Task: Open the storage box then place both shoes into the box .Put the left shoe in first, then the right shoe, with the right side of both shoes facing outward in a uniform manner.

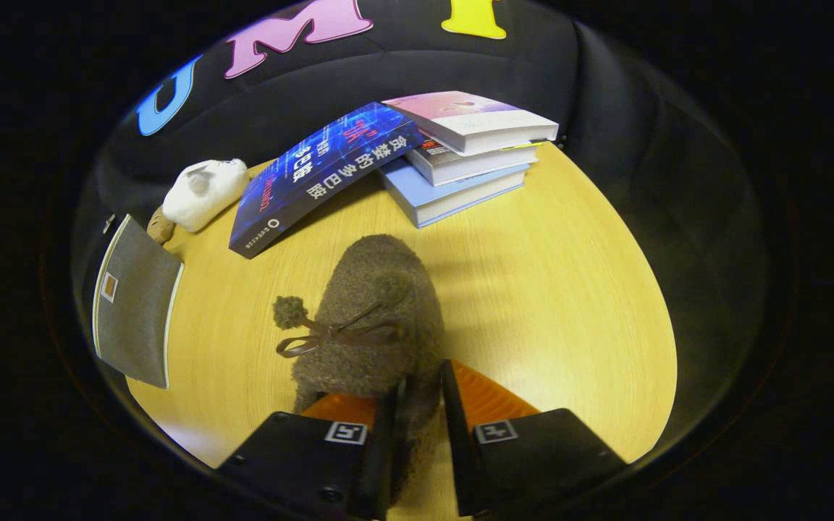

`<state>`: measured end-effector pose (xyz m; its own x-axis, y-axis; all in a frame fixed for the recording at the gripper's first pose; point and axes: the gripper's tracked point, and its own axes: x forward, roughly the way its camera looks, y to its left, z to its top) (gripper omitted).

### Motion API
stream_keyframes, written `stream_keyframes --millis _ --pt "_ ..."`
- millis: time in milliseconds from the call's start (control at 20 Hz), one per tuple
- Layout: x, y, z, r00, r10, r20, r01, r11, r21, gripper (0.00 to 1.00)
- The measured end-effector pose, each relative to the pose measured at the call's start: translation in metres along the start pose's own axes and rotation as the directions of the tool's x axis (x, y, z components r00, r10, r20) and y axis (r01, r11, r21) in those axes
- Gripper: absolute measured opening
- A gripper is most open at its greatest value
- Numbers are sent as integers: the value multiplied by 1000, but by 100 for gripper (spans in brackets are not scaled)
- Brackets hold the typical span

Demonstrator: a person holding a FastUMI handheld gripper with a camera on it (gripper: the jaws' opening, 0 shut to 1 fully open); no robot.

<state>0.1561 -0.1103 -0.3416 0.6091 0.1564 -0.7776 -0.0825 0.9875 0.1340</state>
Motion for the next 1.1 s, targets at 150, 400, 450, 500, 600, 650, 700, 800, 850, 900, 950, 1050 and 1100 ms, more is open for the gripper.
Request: stream_keyframes --millis 150,400,450,500,600,650,700,800,850,900,950,1050,1100 --pt "-1 -5 2 1000 -9 -21 9 999 34 25" --pt "-1 -2 2 999 26 -19 -26 999 22 7" --pt "-2 0 0 999 34 -28 -33 999 25 7" --pt "-3 2 -1 999 39 -38 -37 999 36 7" --pt "-9 7 -3 998 46 -45 -44 998 55 7" --pt "-13 10 -2 998 47 -43 -45 997 63 7" --pt "-19 14 0 998 48 -37 -45 996 73 7" --pt "-30 22 6 999 47 -20 -44 994 103 7" --pt "-37 27 9 999 47 -19 -44 991 124 7" --pt "-44 33 12 999 48 -15 -45 988 146 7" --pt "-52 39 16 999 48 -7 -46 986 158 7" --pt "-67 50 22 999 36 8 -36 987 154 7" --pt "-75 55 26 1000 26 15 -28 989 147 7"
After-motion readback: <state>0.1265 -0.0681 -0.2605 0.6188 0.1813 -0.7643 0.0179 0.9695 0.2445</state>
